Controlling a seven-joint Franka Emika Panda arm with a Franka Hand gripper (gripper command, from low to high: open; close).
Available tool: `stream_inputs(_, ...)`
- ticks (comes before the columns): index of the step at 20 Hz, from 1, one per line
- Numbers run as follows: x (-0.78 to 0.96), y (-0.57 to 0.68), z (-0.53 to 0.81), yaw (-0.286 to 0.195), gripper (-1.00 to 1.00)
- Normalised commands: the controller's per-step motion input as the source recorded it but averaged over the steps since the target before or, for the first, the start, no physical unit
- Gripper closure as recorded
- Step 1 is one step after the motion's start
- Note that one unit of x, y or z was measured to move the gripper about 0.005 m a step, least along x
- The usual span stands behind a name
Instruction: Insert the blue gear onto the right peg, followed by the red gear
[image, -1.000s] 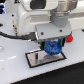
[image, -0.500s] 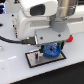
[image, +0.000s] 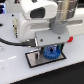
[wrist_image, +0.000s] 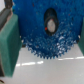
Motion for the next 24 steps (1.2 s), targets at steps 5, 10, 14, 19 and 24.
stream_inputs(5, 0.02, 0.07, 0.00, 0.000, -1.00)
stream_inputs(10, -0.01, 0.15, 0.54, 0.000, -1.00)
stream_inputs(14, -0.03, 0.13, 0.56, 0.000, -1.00)
stream_inputs(19, -0.21, 0.29, 0.33, 0.000, -1.00)
stream_inputs(24, -0.48, 0.40, 0.09, 0.000, -1.00)
